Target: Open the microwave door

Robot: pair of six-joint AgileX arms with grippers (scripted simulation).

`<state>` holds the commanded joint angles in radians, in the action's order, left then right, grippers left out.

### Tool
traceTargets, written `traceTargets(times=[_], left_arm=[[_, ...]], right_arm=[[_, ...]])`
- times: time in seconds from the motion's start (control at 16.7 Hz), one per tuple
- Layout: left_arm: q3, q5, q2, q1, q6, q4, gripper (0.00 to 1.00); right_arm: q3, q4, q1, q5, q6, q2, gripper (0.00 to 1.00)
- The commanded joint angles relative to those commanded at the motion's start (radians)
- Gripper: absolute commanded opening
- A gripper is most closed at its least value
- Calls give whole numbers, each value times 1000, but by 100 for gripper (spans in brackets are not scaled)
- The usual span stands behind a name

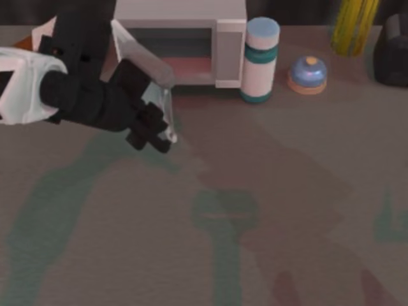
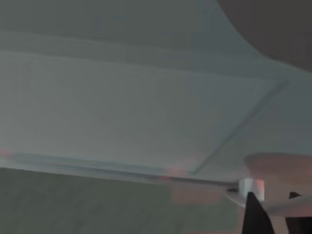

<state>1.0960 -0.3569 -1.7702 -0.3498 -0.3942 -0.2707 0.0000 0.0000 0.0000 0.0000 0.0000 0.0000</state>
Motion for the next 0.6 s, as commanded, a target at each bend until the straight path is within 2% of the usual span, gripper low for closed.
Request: traceTargets(times=[0.36, 0.6], left_arm=[[4, -46, 7, 37, -80, -29, 0], [3, -51, 6, 42, -89, -34, 0]], right_arm=[[0, 0, 0, 0, 0, 0, 100], [0, 0, 0, 0, 0, 0, 100]])
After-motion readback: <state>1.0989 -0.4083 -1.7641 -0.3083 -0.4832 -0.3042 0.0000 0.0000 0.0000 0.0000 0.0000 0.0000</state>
